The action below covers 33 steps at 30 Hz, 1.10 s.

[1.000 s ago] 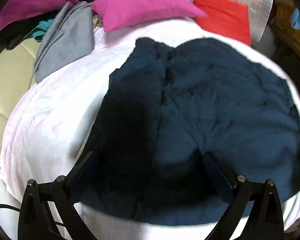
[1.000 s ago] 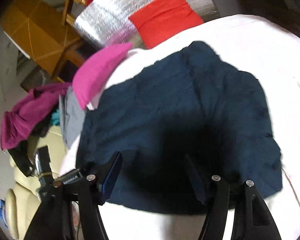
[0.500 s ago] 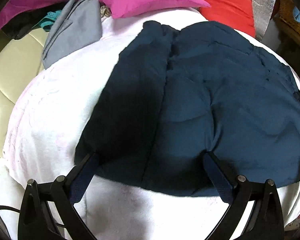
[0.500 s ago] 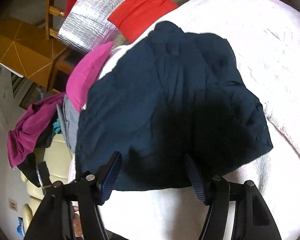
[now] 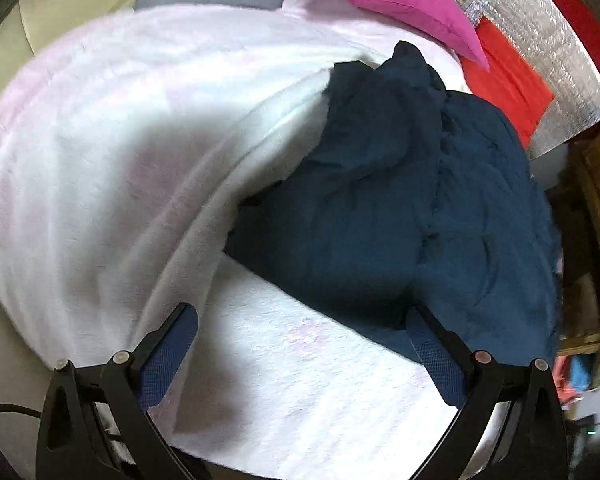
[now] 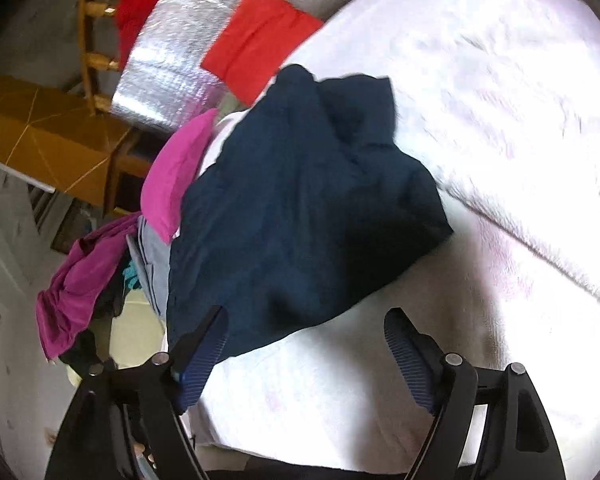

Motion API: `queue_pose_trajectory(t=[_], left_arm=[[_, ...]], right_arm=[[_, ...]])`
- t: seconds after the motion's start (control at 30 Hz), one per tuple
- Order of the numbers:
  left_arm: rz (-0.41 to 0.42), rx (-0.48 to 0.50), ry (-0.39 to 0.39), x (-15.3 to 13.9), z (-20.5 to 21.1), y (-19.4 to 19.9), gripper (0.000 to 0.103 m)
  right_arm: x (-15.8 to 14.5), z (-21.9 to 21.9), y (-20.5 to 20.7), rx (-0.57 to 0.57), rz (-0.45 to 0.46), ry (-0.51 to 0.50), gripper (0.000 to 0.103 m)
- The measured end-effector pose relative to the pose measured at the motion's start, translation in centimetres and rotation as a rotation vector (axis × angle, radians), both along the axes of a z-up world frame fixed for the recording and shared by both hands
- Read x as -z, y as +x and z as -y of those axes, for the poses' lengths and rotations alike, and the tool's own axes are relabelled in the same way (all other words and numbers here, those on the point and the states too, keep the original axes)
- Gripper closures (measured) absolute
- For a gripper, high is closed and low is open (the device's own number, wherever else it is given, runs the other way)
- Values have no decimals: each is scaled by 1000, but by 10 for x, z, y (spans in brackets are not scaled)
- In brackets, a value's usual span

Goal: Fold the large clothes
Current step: 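Lift the jacket edge with both grippers and fold it over again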

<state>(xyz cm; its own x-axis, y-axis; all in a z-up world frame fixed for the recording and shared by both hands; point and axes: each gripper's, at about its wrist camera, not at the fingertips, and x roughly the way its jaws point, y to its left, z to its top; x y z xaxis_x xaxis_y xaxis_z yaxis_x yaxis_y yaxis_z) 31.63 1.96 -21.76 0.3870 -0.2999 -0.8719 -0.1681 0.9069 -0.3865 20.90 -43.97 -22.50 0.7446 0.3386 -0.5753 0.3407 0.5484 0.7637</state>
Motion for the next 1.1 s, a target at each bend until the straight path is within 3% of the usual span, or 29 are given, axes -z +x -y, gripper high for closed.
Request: queue_pose_trajectory(t=[0.13, 0.2, 0.23, 0.27, 0.3, 0.33, 0.47, 0.53, 0.63, 0.73, 0.77, 0.83, 0.9, 1.0, 1.1], left_arm=[[-9, -37, -135, 12, -12, 13, 4], [-1, -54, -178, 11, -12, 14, 19], [6, -55, -198, 12, -13, 15, 32], [16, -49, -222, 12, -13, 16, 46], [31, -39, -232, 11, -11, 17, 49], [50, -31, -214, 8, -8, 17, 53], [147, 3, -147, -13, 2, 9, 67], [169, 21, -99, -17, 8, 8, 66], [90, 29, -39, -3, 14, 11, 56], [78, 5, 12, -4, 12, 11, 35], [77, 1, 36, -5, 12, 10, 32], [92, 3, 68, -11, 13, 5, 32], [119, 9, 119, -17, 22, 1, 32], [163, 19, 204, -29, 32, 0, 32], [213, 28, 276, -39, 36, -8, 32]], right_arm=[[17, 11, 12, 67, -2, 52, 20], [23, 17, 13, 117, 30, 86, 20], [23, 20, 13, 139, 49, 93, 21], [22, 22, 14, 156, 57, 88, 26], [20, 23, 16, 169, 53, 66, 45], [18, 24, 19, 175, 39, 37, 53], [-4, 20, 21, 181, 75, -64, 65], [-18, 10, 20, 185, 103, -163, 65], [-8, 4, 30, 165, 18, -248, 65], [7, 9, 25, 165, 5, -177, 65], [6, 10, 22, 165, 4, -158, 62], [2, 10, 19, 155, 3, -134, 53], [-6, 5, 18, 137, 13, -144, 34], [-10, 0, 21, 122, 6, -154, 27], [-2, 4, 27, 137, -15, -120, 27]])
